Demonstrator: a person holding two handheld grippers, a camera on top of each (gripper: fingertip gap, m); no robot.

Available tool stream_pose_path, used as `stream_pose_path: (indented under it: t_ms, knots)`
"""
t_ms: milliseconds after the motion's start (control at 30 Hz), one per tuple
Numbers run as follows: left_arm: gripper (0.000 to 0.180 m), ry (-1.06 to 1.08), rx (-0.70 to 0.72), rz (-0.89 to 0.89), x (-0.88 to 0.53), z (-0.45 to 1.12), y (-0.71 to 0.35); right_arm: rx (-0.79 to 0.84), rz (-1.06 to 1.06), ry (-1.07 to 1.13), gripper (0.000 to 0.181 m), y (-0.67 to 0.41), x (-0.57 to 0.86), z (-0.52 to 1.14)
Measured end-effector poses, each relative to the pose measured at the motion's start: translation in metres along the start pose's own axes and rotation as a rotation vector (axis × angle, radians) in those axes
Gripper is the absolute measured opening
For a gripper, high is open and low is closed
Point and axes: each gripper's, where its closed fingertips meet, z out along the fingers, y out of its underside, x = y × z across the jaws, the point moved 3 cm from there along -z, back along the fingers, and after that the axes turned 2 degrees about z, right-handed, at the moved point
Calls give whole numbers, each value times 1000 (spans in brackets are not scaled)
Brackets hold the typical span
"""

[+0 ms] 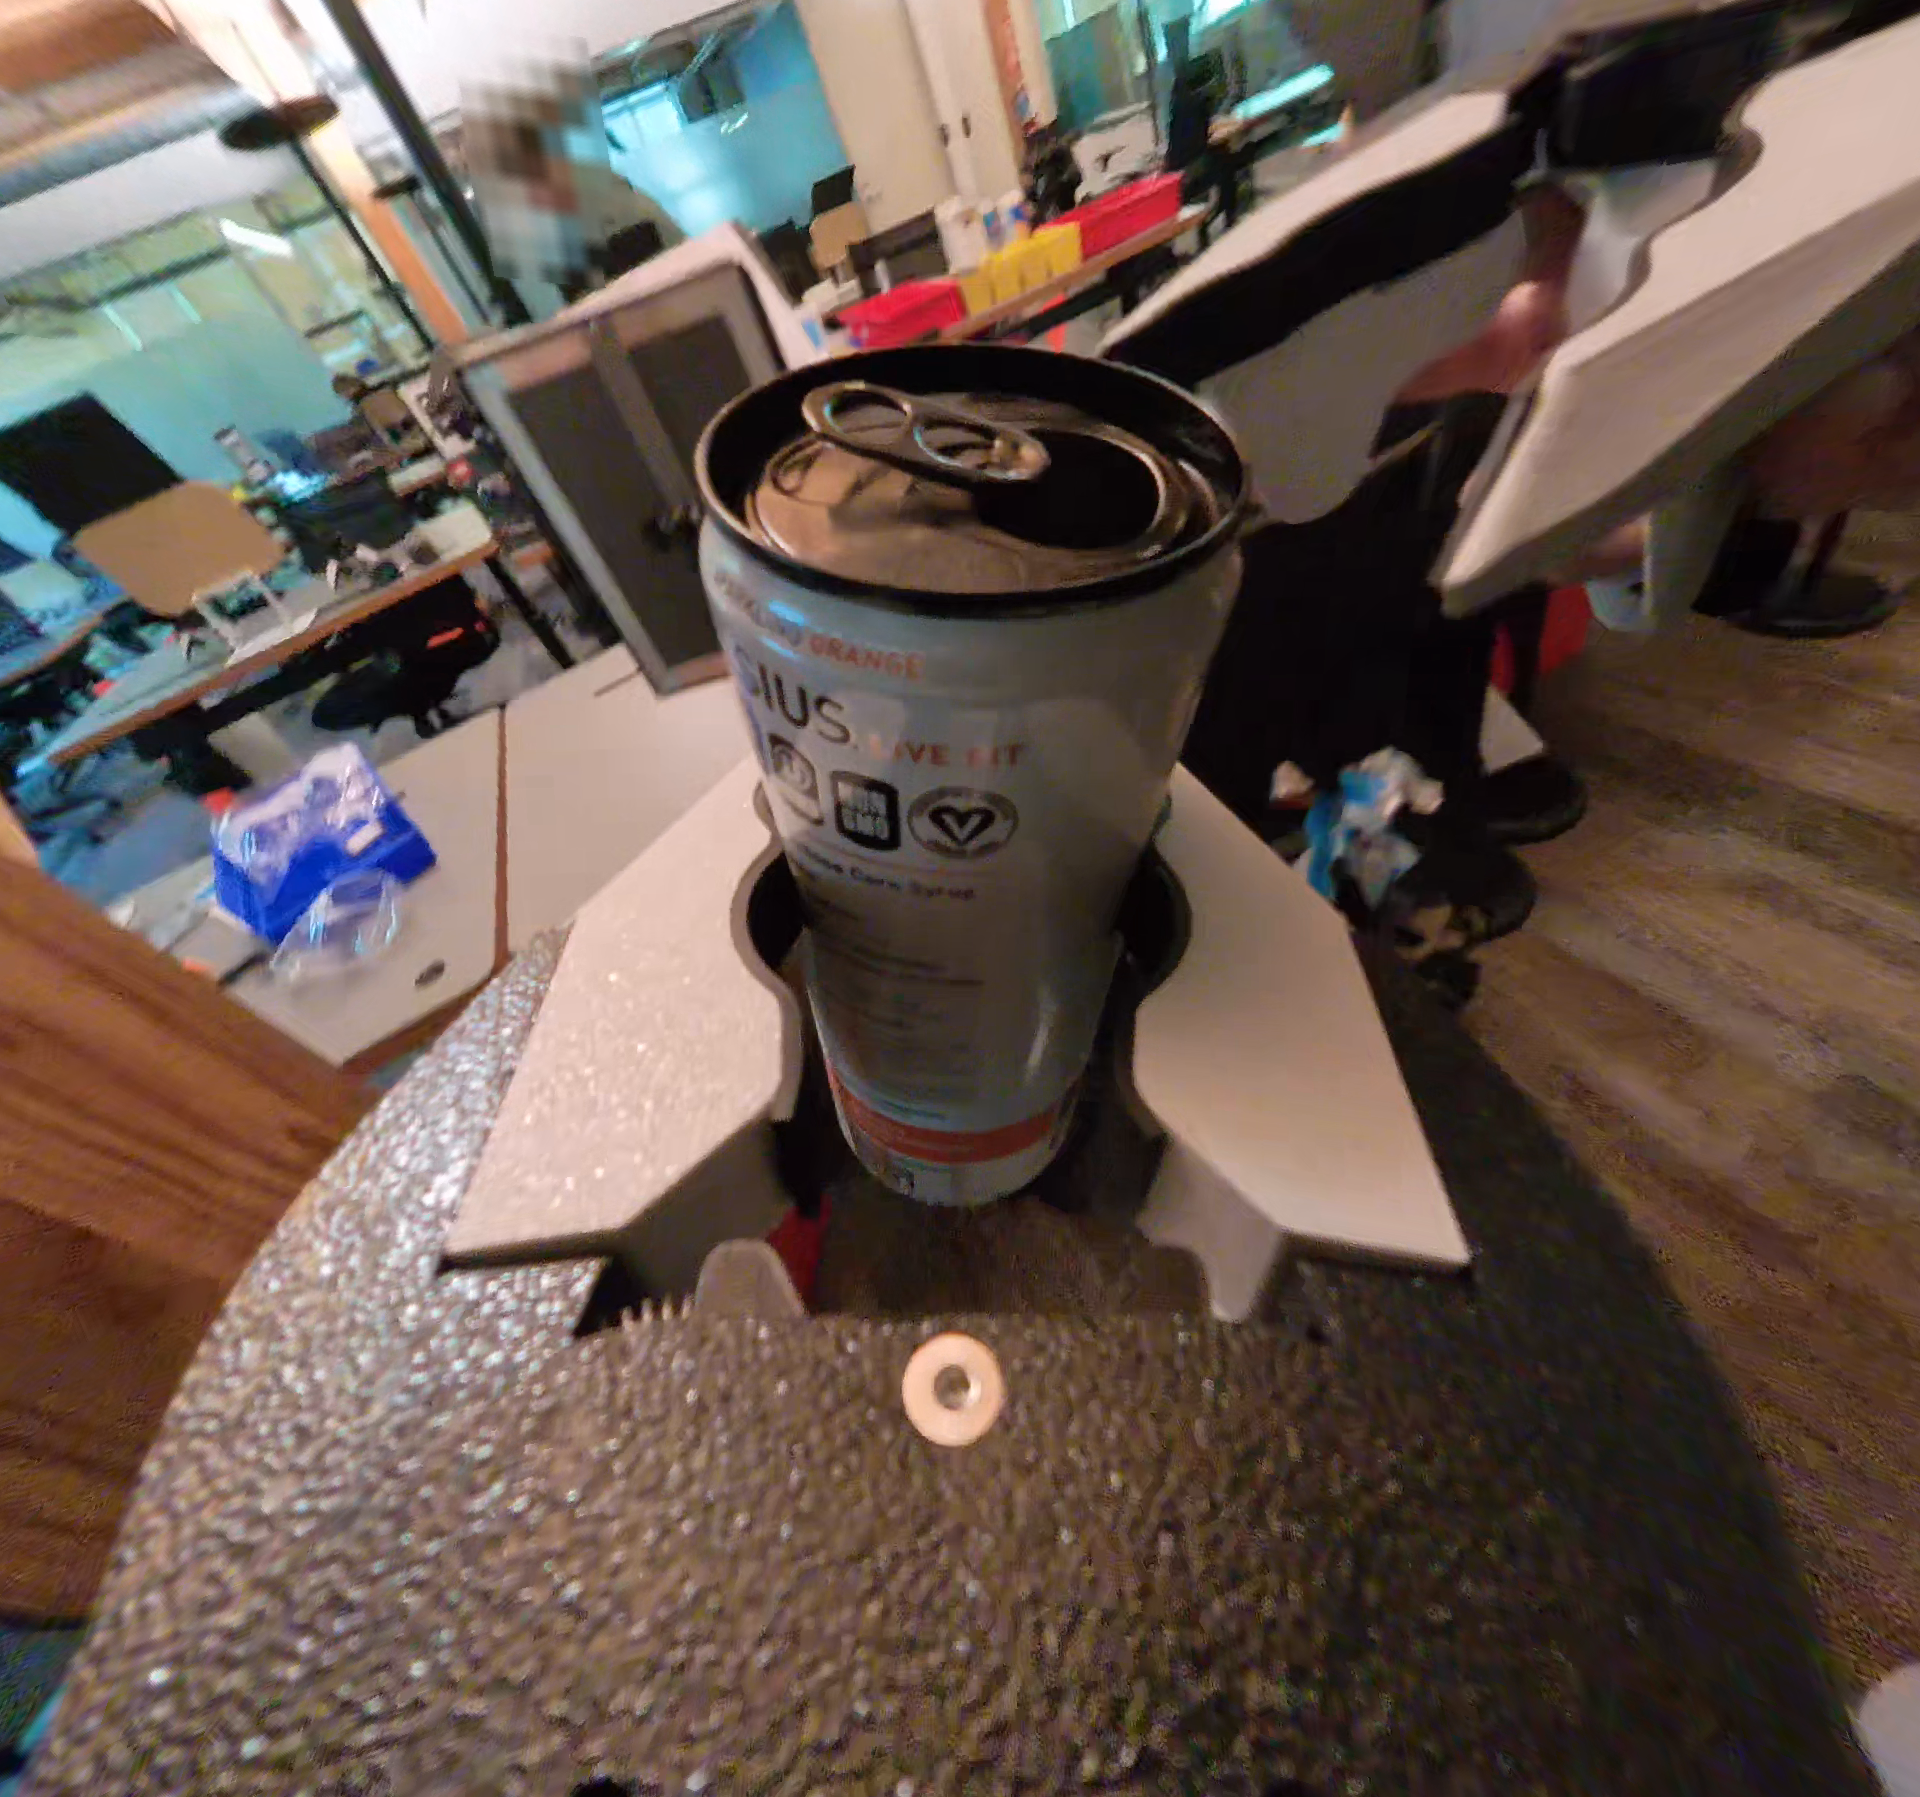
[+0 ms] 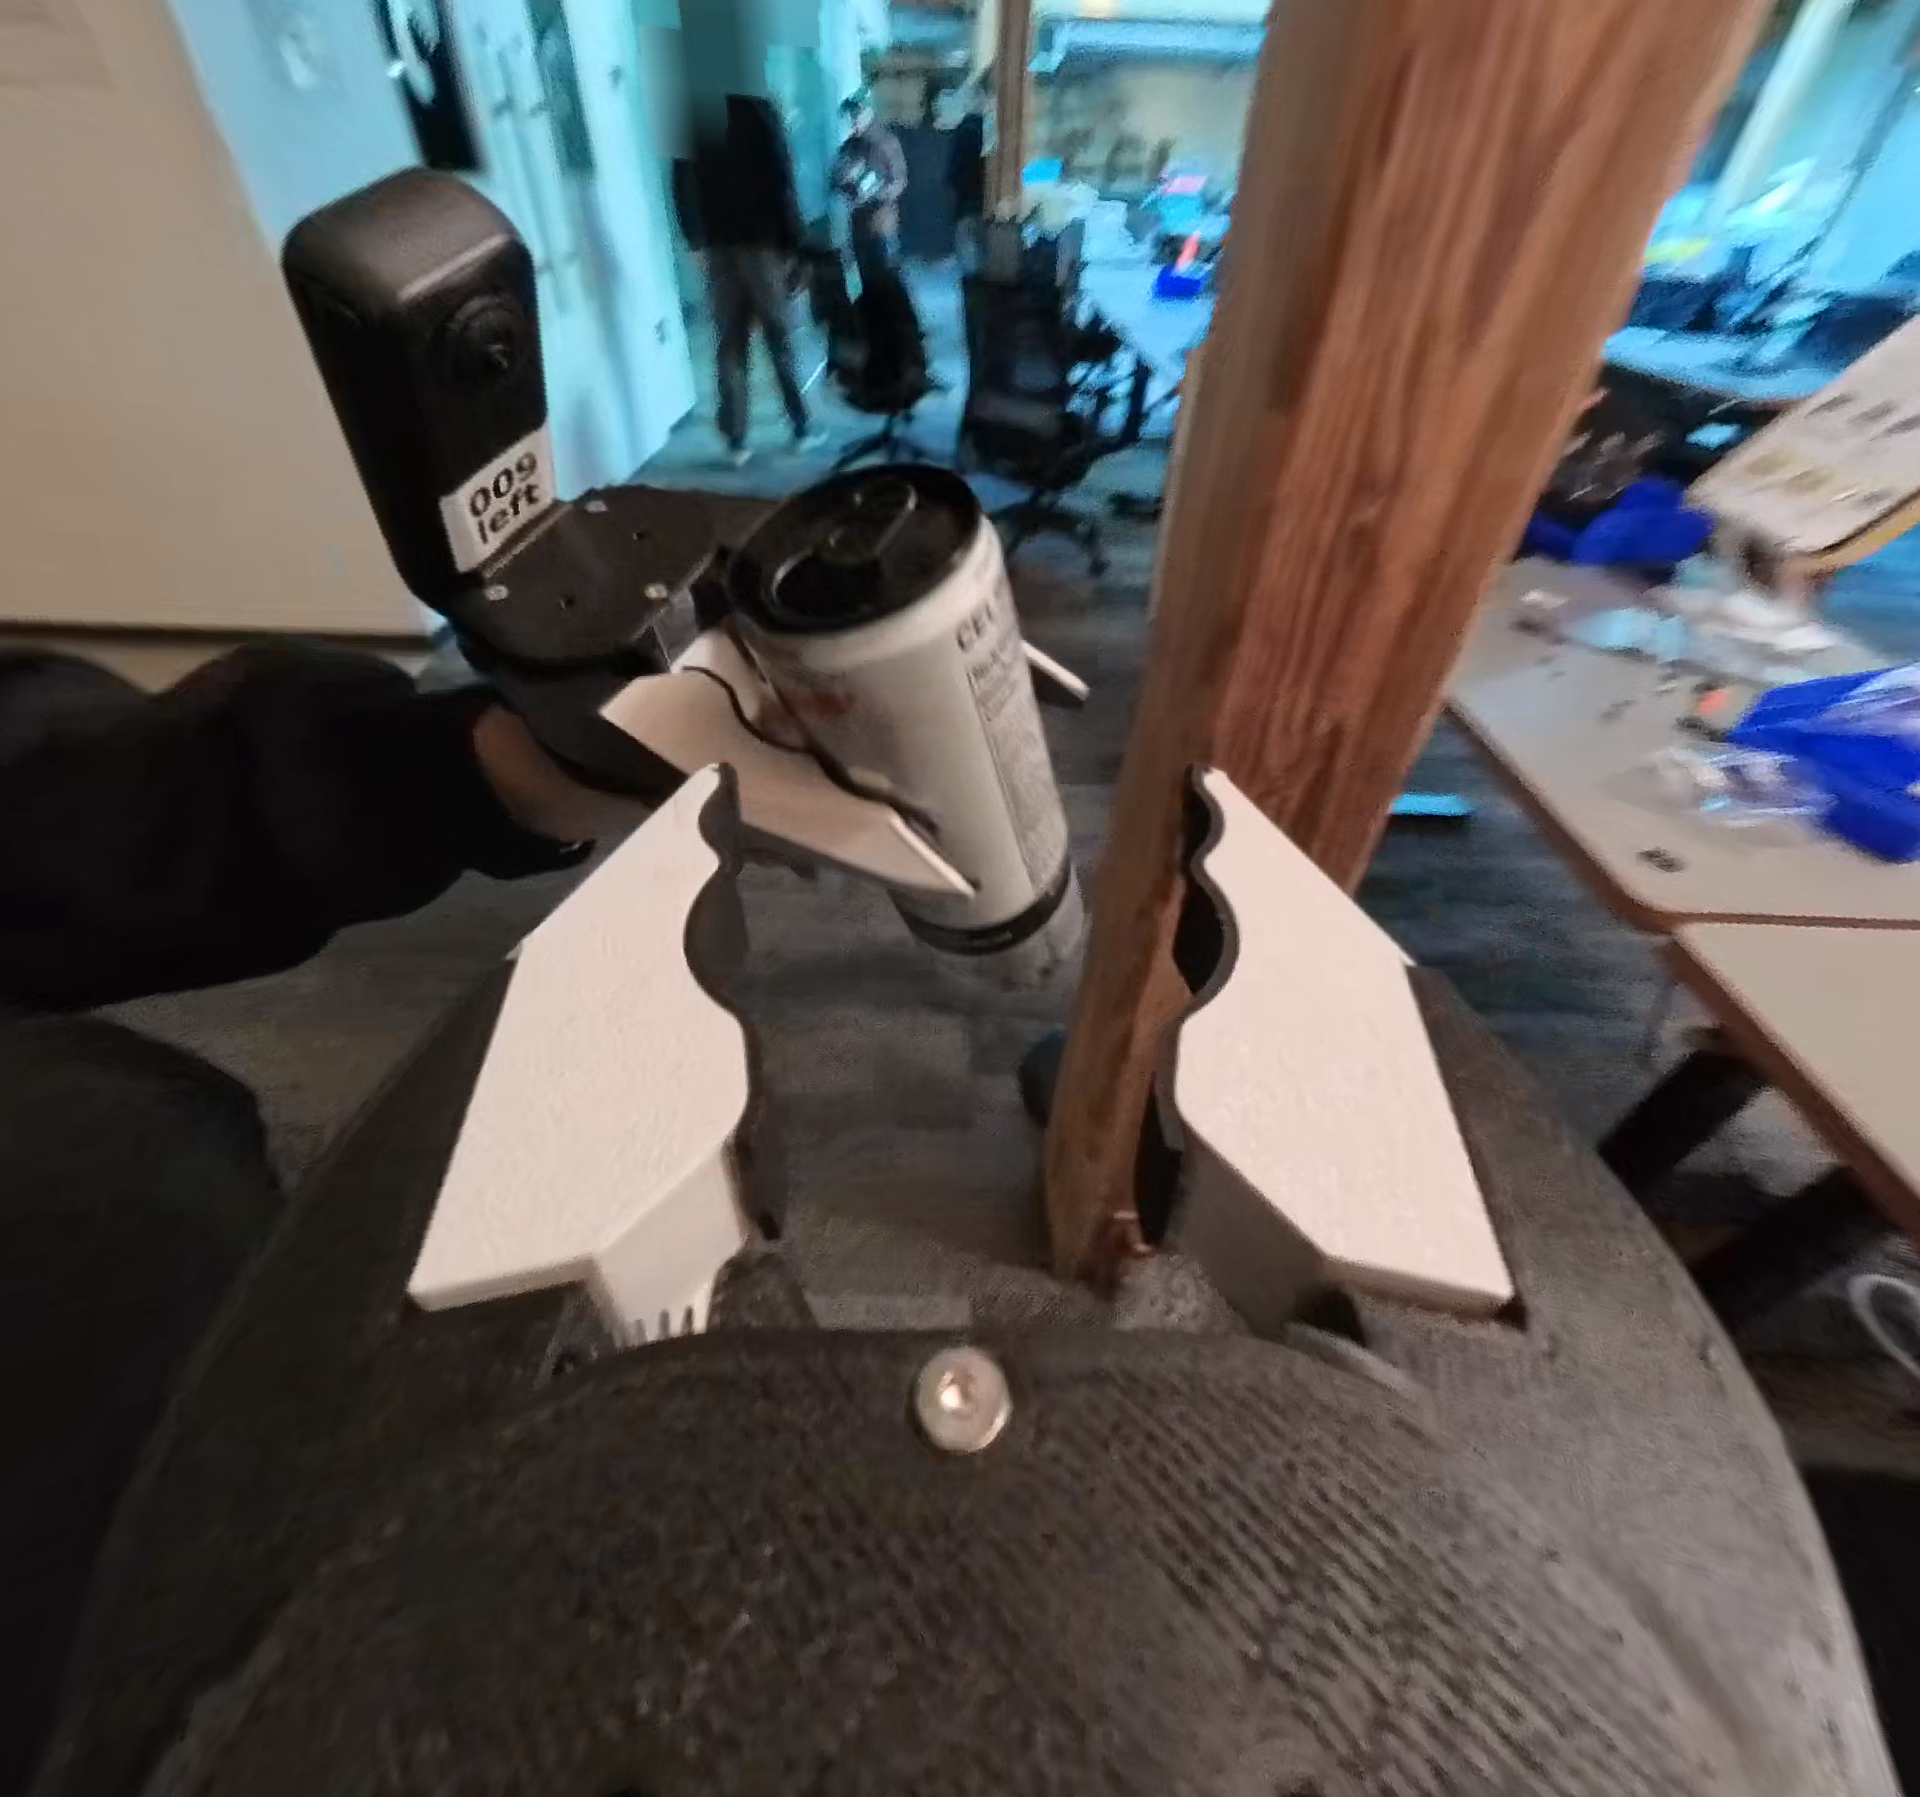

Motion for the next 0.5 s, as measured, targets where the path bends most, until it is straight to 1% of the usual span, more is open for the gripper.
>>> stream_pose_path:
  t_ms: [33, 133, 167, 233, 300, 500]
  knots:
    - [60, -14, -20, -11, -4, 3, 24, -30, 8, -53, 89, 16, 1, 23]
    - [60, 14, -70, -87, -10, 15, 91, -60, 57, -151, 86, 60, 7, 79]
    - [61, 31, -79, -116, -11, 19, 112, -68, 72, -158, 82, 74, 12, 95]
    - [60, 73, -92, -165, -11, 29, 150, -170, 84, -183, 73, 115, 25, 122]
    - [60, 99, -93, -215, -12, 40, 182, -237, 99, -178, 69, 153, 41, 143]
    - [65, 136, -106, -345, -23, 80, 250, -259, 123, -131, 62, 215, 86, 170]
